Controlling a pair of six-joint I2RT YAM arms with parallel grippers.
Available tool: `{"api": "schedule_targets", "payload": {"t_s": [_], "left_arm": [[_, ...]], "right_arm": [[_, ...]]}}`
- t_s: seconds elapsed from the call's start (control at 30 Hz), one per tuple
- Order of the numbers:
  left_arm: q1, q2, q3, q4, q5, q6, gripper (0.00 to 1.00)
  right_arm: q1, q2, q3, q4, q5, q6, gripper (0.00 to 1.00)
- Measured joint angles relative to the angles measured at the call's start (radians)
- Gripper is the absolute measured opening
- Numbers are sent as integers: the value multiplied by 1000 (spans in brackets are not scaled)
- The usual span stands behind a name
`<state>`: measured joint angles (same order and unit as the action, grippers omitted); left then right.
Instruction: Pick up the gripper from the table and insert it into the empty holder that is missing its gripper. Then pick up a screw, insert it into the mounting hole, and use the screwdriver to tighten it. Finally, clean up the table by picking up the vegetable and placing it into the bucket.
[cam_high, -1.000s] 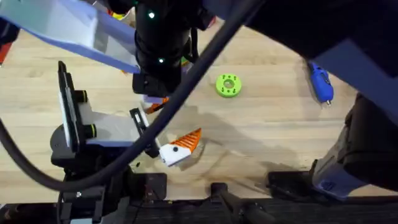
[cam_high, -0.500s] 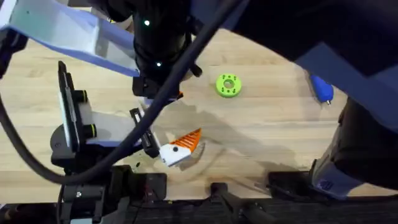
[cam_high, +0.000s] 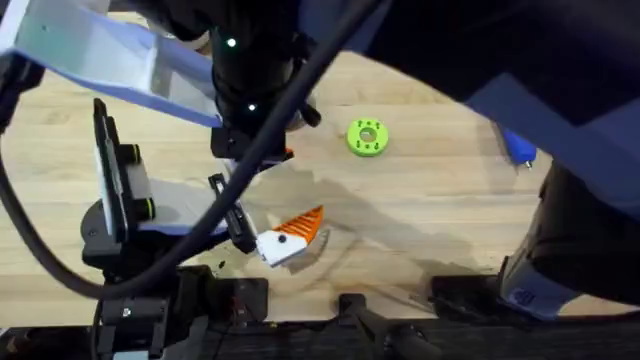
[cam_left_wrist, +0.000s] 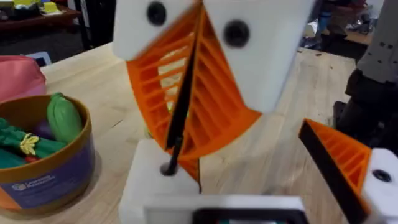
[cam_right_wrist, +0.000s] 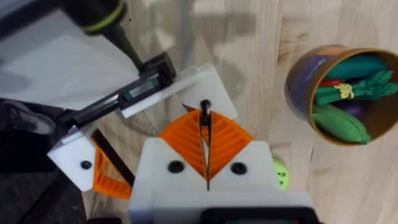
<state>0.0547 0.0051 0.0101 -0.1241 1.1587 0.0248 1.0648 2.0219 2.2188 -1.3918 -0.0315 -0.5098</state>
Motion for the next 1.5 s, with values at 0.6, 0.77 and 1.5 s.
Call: {"api": "schedule_targets", "payload": {"t_s": [0.6, 0.77, 1.5], "left_arm": [[0, 0, 0, 0, 1, -16, 986], [0, 2, 0, -1, 2, -26, 985], [-2, 1, 0, -2, 13, -8, 985]], "right_arm": [[8, 30, 10, 28, 0, 8, 5], [10, 38, 10, 31, 1, 9, 5], [-9, 12, 13, 17, 20, 64, 992]]}}
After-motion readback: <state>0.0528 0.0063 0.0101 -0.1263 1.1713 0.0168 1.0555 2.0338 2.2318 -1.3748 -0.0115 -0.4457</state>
